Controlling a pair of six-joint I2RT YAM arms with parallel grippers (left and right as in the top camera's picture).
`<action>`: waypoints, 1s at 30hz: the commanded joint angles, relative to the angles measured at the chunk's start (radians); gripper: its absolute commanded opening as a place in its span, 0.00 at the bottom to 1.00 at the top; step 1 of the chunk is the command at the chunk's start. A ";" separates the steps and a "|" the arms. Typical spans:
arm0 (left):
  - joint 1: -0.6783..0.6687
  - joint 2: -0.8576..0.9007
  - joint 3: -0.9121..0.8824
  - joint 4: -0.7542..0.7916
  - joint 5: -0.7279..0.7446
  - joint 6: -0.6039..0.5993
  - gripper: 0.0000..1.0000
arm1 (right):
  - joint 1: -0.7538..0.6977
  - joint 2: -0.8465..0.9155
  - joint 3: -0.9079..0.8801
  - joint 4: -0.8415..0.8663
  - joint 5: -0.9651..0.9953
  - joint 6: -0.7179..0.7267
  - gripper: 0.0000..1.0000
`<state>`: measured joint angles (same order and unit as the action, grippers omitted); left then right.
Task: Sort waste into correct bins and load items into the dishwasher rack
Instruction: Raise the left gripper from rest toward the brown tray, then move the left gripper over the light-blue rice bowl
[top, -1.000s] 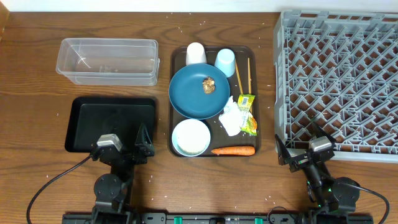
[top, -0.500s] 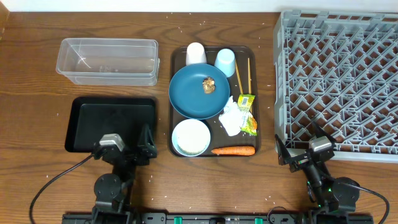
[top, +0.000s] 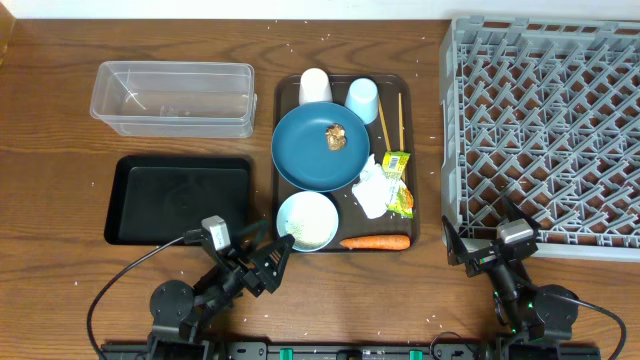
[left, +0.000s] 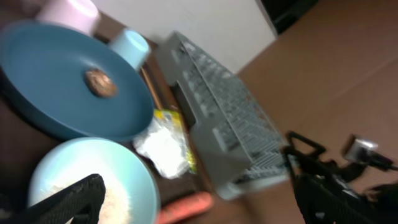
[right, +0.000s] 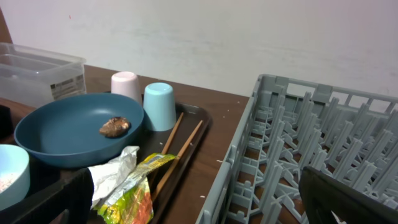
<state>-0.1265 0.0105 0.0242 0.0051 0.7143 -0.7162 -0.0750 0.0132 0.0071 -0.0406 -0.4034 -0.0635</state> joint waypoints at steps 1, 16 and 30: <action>-0.004 -0.004 -0.019 0.099 0.143 -0.129 0.98 | -0.023 0.005 -0.002 -0.004 0.007 -0.013 0.99; -0.003 0.182 0.305 -0.067 0.190 0.130 0.98 | -0.023 0.005 -0.002 -0.004 0.007 -0.013 0.99; -0.004 0.763 1.058 -1.005 -0.285 0.540 0.98 | -0.023 0.005 -0.002 -0.004 0.007 -0.013 0.99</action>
<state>-0.1265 0.7006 0.9619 -0.9325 0.5865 -0.2676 -0.0750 0.0181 0.0071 -0.0406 -0.4023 -0.0635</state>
